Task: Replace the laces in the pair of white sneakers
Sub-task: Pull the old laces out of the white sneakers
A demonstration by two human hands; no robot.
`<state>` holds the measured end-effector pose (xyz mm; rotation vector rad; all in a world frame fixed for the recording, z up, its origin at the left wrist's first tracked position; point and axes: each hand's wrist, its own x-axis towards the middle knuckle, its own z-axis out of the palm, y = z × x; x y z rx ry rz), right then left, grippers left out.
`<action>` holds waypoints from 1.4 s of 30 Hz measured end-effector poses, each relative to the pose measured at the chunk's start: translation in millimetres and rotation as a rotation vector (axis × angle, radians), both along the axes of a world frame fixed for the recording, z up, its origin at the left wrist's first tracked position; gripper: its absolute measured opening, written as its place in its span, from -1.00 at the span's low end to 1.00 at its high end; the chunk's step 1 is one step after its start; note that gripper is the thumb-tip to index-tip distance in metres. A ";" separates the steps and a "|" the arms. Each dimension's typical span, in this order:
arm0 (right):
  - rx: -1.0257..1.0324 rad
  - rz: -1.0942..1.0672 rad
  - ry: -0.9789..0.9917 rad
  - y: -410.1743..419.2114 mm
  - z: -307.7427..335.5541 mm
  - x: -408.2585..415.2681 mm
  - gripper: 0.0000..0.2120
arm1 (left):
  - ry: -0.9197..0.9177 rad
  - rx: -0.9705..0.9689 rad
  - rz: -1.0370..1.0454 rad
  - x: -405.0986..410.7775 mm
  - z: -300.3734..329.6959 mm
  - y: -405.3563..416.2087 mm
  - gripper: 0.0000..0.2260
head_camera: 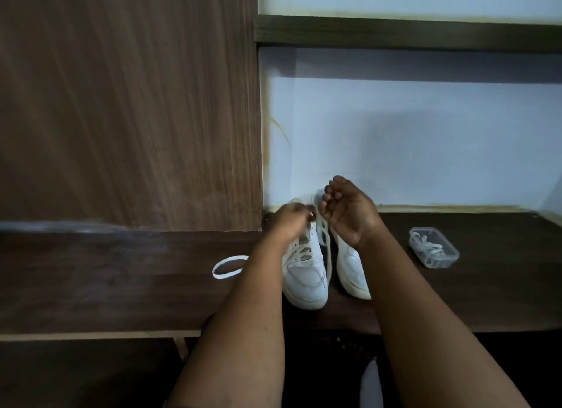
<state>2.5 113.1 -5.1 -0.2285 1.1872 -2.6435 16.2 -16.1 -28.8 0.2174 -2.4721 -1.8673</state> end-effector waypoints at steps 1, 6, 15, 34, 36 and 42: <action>0.104 -0.055 0.011 1.1 -3.7 -1.8 -0.84 | -0.002 0.223 0.087 0.2 8.0 -5.5 -0.79; 1.326 -0.100 0.244 12.3 -58.7 -15.7 -0.84 | 0.249 1.053 0.350 2.3 40.4 -57.8 -0.79; 1.420 -0.089 0.500 0.2 -73.5 -10.3 -0.81 | -0.199 -0.308 0.119 -14.8 -23.6 -80.9 -0.60; 1.856 0.029 0.670 -9.9 -65.4 -7.1 -0.78 | -0.030 -0.750 -0.154 -10.2 -43.4 1.6 -0.65; 1.904 0.004 0.687 -9.5 -68.3 -10.1 -0.72 | -0.024 -0.762 -0.168 -9.6 -42.0 4.1 -0.68; 1.697 -0.236 0.665 -7.6 -78.6 -14.7 -0.82 | -0.018 -0.827 -0.138 -9.1 -42.4 -2.8 -0.59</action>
